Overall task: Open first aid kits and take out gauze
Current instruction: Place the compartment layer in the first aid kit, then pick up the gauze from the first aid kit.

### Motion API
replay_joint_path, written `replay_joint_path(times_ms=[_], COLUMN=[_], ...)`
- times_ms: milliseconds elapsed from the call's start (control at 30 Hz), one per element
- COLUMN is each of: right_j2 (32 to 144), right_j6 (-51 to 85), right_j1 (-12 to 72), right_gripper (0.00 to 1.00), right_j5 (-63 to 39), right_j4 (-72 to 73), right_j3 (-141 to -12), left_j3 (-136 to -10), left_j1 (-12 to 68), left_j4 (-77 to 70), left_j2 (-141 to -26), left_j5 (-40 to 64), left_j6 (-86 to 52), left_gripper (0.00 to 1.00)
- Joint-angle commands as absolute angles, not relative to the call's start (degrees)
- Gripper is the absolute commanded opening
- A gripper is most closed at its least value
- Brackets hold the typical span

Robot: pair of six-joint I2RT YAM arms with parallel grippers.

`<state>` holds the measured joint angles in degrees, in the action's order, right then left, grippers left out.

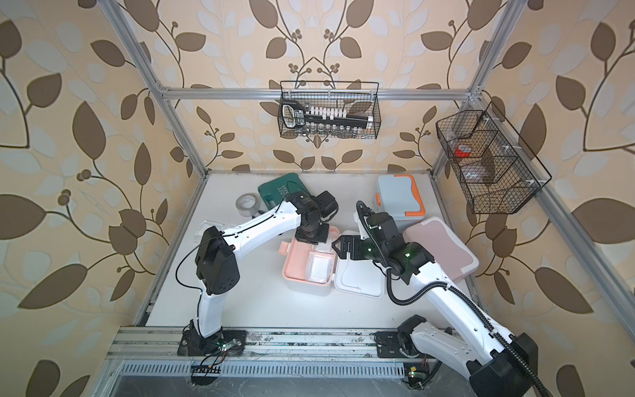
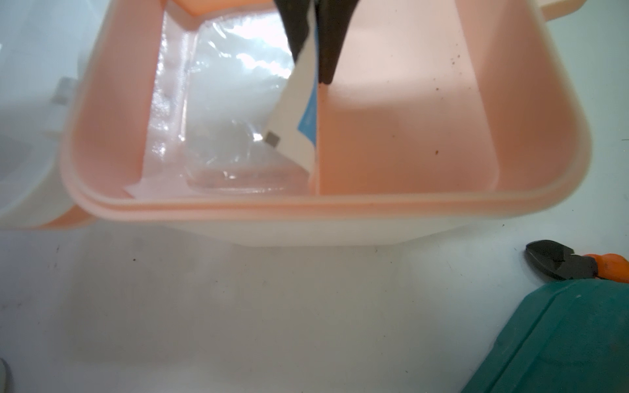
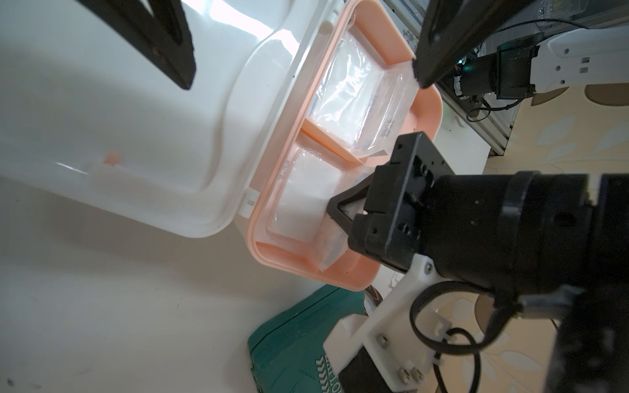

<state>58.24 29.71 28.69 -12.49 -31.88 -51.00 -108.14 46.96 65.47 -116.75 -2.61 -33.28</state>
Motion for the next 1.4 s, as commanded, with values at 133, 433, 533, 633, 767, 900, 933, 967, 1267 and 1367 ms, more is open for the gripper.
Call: replay_joint_path(times_ms=[133,433,533,633,767,900,933,967,1267,1367], right_j2=[57.62,57.17,57.10,56.95,56.86,56.77,56.85,56.82,56.95,56.82], right_j6=[28.56,28.31,28.26,28.19,28.08,28.12,28.10,28.05,28.05,28.12], right_j1=[28.08,27.52,27.45,27.31,27.02,26.90,26.90,26.81,26.73,26.68], right_gripper=[0.99,1.00,0.99,0.99,1.00,0.99,1.00,1.00,1.00,1.00], right_j5=[-12.77,-13.01,-13.10,-13.23,-13.44,-13.62,-13.55,-13.62,-13.95,-13.89], right_j4=[-32.35,-32.40,-32.31,-32.47,-32.52,-32.47,-32.43,-32.46,-32.21,-32.37], right_j3=[-49.92,-49.66,-49.58,-49.58,-49.49,-49.40,-49.42,-49.39,-49.27,-49.27], left_j3=[-109.43,-113.17,-113.35,-113.68,-113.97,-114.43,-114.51,-114.52,-114.61,-114.70], left_j1=[47.90,49.10,49.23,49.22,49.23,49.22,49.22,49.23,49.22,49.23], left_j4=[68.81,70.97,70.58,70.74,70.91,71.62,71.71,71.76,71.81,71.72], left_j2=[-116.79,-115.03,-114.86,-115.70,-116.45,-116.34,-116.23,-116.18,-116.20,-116.44], left_j5=[-3.08,-4.66,-5.06,-5.28,-5.26,-6.48,-6.68,-6.78,-6.78,-6.68], left_j6=[-32.56,-32.95,-33.00,-33.04,-32.99,-33.04,-33.05,-33.05,-32.99,-32.96], left_gripper=[0.35,0.40,0.38,0.36,0.25,0.22,0.22,0.21,0.10,0.05])
